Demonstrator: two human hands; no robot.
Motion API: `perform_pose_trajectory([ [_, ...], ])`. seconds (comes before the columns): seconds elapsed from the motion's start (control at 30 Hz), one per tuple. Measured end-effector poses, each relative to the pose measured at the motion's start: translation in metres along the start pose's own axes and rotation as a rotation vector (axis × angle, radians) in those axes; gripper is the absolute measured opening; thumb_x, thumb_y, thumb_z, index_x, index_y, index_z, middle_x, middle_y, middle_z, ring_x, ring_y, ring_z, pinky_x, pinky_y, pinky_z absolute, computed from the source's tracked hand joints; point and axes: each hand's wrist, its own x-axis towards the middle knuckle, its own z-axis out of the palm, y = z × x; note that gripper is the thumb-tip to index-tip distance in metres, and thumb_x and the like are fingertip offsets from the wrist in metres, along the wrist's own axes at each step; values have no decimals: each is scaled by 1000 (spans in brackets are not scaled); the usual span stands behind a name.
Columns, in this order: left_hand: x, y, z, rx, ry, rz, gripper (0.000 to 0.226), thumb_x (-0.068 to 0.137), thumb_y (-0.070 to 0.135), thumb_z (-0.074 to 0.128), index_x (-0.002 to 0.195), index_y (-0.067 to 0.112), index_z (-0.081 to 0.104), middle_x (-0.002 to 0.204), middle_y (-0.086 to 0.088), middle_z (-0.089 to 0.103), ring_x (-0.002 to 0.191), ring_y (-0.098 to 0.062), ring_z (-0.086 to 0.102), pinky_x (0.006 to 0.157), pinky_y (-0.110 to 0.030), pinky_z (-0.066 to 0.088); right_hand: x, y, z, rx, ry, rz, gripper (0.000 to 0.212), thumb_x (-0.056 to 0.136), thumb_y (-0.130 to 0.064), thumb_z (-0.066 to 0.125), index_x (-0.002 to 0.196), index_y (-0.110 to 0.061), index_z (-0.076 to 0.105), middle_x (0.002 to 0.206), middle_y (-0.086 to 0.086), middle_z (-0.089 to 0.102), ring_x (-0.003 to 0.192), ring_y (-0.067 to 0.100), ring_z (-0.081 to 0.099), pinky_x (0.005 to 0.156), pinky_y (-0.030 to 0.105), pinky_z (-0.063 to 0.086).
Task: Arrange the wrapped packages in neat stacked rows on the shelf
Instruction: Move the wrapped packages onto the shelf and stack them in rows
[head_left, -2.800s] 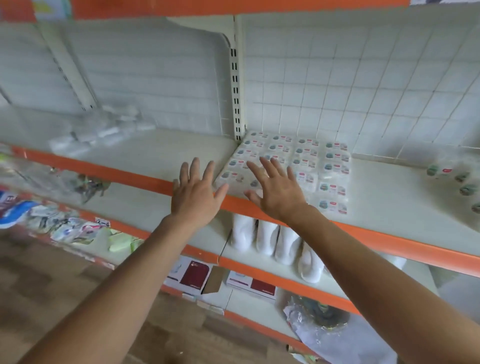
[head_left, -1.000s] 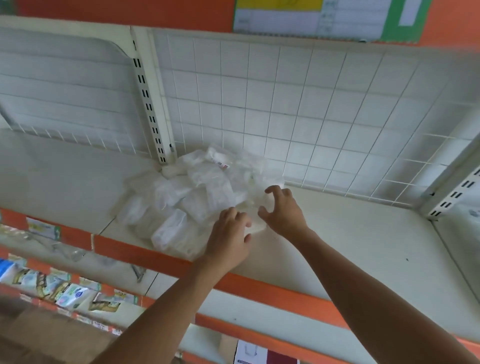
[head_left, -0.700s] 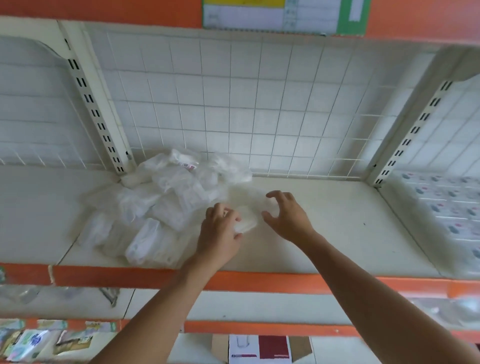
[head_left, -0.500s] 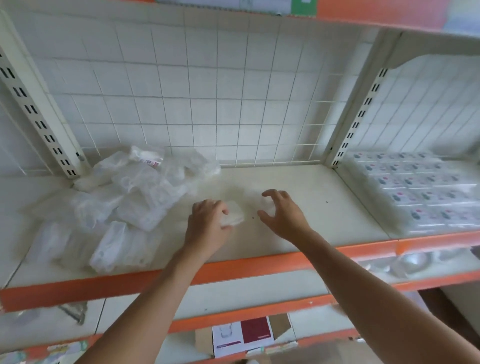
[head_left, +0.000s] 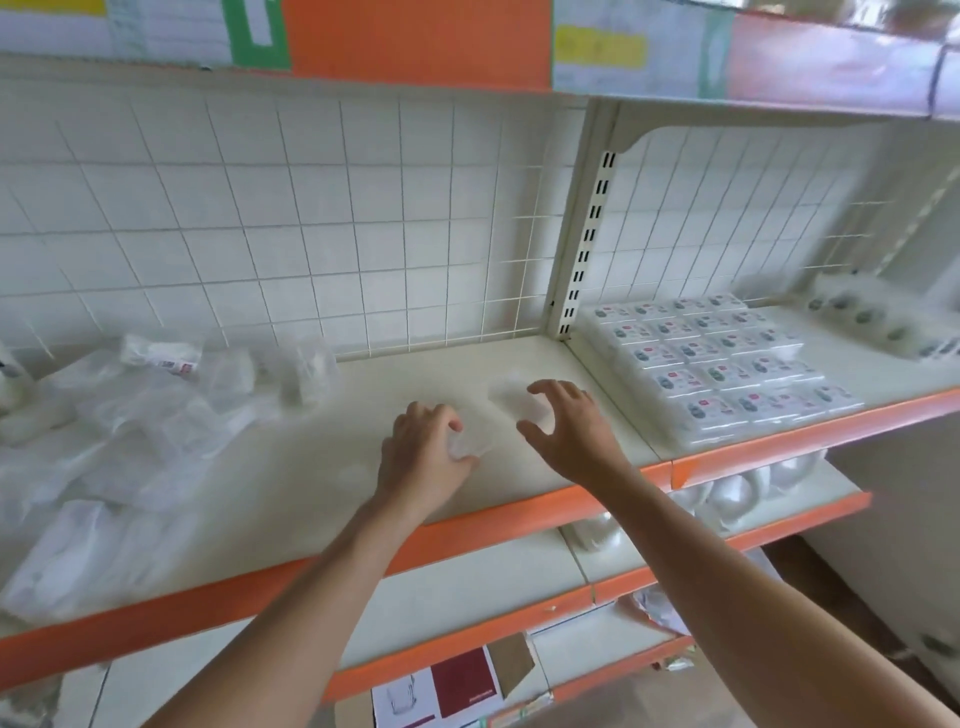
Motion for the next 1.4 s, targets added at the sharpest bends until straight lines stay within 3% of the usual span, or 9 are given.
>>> perform_pose_trajectory([
  [0.47, 53, 185, 89, 41, 163, 25, 38, 75, 33, 74, 106, 17, 58, 109, -4, 49, 107, -29, 50, 85, -37, 43, 29, 185, -128, 17, 101, -96, 47, 84, -25, 67, 128, -19, 55, 130, 6, 54, 119, 31, 46, 95, 35, 39],
  [0.7, 70, 258, 122, 66, 174, 26, 45, 77, 33, 70, 116, 20, 52, 117, -1, 46, 113, -24, 45, 91, -37, 42, 39, 258, -161, 47, 97, -64, 46, 82, -25, 67, 127, -21, 55, 130, 8, 53, 121, 30, 46, 91, 36, 43],
  [1.23, 144, 315, 196, 84, -119, 235, 50, 82, 36, 73, 124, 20, 52, 124, -2, 44, 121, -21, 40, 96, -36, 40, 44, 342, -189, -66, 127, 67, 42, 85, -22, 65, 126, -18, 57, 132, 8, 53, 119, 31, 49, 96, 34, 41],
  [1.4, 149, 319, 211, 129, -219, 201, 50, 81, 34, 72, 124, 21, 50, 128, -2, 42, 126, -23, 35, 97, -37, 41, 43, 358, -183, -25, 153, 27, 39, 84, -13, 65, 123, -14, 59, 130, 11, 53, 118, 31, 51, 96, 35, 43],
])
